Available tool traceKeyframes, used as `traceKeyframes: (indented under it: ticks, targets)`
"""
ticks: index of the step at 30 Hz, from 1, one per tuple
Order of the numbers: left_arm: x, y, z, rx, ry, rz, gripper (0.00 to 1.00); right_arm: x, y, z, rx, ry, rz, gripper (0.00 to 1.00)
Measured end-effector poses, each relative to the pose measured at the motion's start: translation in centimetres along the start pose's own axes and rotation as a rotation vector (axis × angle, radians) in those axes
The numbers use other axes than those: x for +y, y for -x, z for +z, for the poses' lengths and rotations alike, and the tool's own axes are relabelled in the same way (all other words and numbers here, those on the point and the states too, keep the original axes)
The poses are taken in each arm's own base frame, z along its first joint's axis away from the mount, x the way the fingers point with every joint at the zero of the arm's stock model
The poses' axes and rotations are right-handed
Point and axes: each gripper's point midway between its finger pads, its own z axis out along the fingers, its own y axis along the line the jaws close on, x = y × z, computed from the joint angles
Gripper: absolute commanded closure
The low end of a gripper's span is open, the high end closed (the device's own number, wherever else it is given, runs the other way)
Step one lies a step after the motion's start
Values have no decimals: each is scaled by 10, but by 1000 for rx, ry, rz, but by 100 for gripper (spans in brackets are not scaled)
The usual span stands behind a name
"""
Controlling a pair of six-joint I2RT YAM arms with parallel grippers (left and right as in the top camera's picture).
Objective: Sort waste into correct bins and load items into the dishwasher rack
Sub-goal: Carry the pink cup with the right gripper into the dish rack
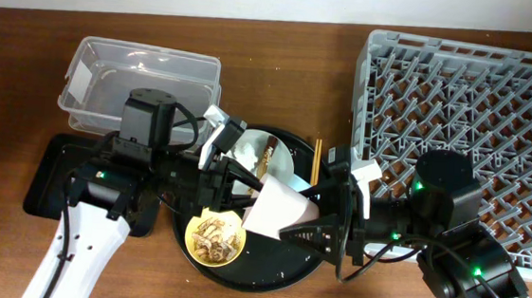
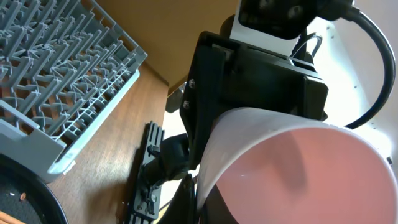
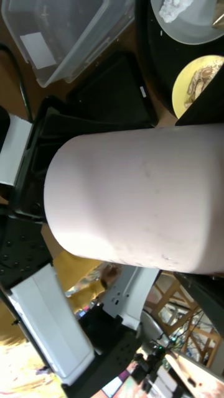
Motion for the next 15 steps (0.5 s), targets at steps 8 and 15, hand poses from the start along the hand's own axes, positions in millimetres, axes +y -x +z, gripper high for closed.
traceKeyframes:
  ticks: [8,15]
  targets:
    - [50,-4,-7,-8,285,-68,1,-80,-37,-94,-103,-589,396,53]
    - [82,-17,-10,36,500,-93,5,-172,-136,-218,22,-1292,927,52]
